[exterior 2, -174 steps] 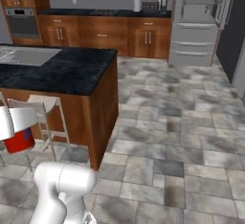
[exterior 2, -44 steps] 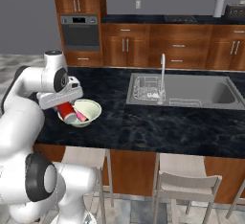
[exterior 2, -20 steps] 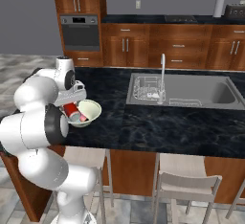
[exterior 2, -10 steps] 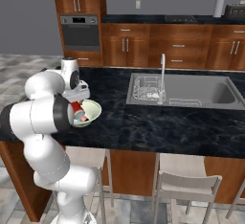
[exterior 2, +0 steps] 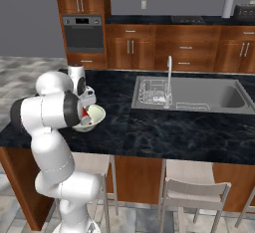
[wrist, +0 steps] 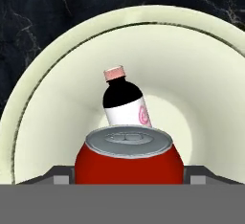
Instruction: Open the fridge, grab two sodas, and place both sodas inside the bowl with ice on the dining counter.
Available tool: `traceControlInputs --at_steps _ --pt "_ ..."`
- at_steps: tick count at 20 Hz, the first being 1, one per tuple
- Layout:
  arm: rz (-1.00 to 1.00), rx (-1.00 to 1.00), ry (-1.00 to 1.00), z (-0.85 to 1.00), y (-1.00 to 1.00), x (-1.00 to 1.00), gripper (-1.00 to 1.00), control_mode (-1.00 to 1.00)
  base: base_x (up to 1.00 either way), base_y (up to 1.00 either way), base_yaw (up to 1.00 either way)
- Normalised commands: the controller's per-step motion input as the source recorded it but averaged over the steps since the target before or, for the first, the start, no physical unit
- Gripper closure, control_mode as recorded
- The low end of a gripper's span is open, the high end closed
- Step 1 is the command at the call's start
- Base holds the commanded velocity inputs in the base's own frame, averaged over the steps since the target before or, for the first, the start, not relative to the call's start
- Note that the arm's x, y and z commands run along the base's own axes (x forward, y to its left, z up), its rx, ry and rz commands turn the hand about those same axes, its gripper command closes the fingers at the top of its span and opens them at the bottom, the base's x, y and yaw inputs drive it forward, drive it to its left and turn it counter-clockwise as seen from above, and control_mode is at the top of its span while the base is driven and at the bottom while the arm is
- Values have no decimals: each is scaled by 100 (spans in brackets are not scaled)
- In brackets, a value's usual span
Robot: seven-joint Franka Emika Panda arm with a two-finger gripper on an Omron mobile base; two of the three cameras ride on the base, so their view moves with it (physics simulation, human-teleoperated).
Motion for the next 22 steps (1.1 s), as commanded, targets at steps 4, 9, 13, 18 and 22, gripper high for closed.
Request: traceControlInputs --at_steps 4,9,13,18,22 --pt "0 0 0 -24 3 24 100 -100 0 0 0" --pt "0 0 0 -27 2 14 -100 -100 0 0 0" --pt "0 0 0 -11 -1 0 -100 -100 0 0 0" --pt "0 0 -1 -2 -8 -4 -100 -100 0 0 0" --pt "0 0 0 -2 -10 -6 -100 -100 0 0 0"
